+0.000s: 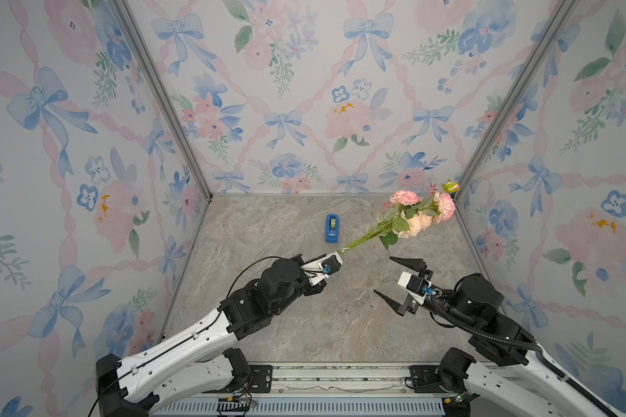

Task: Wrap bouquets with tape
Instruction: Wrap the tape around the bouquet.

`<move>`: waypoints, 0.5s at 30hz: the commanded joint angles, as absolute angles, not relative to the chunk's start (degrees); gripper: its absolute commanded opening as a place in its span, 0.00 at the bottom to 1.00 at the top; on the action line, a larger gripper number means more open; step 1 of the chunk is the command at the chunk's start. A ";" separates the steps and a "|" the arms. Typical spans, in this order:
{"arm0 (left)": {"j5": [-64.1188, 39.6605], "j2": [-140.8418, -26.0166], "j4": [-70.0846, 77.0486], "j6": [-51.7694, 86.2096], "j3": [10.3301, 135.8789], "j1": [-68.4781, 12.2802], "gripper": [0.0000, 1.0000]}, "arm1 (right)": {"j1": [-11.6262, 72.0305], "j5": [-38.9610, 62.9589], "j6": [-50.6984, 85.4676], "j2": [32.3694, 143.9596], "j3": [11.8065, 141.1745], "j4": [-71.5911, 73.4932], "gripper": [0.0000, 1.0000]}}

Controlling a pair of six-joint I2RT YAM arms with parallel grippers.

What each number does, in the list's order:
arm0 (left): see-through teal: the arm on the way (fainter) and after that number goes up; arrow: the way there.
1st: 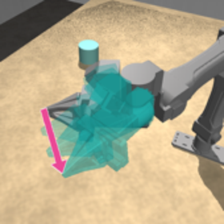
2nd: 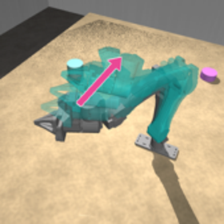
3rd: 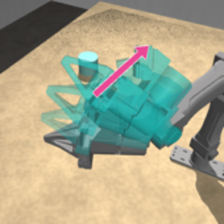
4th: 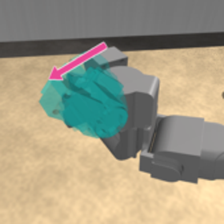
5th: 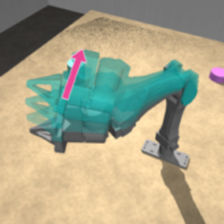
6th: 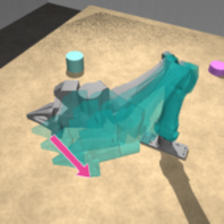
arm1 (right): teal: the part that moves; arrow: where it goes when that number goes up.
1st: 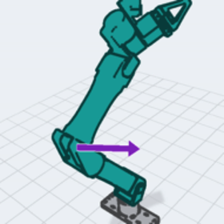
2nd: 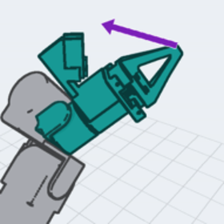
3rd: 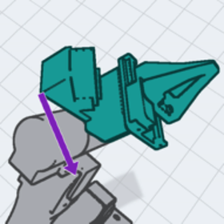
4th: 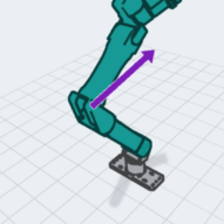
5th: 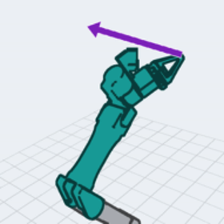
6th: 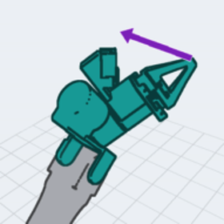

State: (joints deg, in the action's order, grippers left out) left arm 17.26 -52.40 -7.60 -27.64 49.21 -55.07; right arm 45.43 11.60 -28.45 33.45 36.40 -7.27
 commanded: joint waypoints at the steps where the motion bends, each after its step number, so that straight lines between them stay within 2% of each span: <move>1: 16.25 -50.95 -6.32 -25.09 51.32 -55.25 0.00 | 45.88 14.51 -30.60 38.28 32.72 7.40 0.93; 3: 16.28 -50.75 -6.37 -24.77 51.48 -55.27 0.00 | 45.48 14.74 -30.28 43.03 31.74 14.89 0.93; 8: 16.52 -50.40 -6.38 -24.28 51.50 -55.21 0.00 | 41.34 16.43 -19.90 56.24 31.10 39.39 0.92; 15: 17.02 -49.88 -6.37 -24.17 51.66 -55.37 0.00 | 41.84 18.63 -18.74 64.52 33.95 45.84 0.85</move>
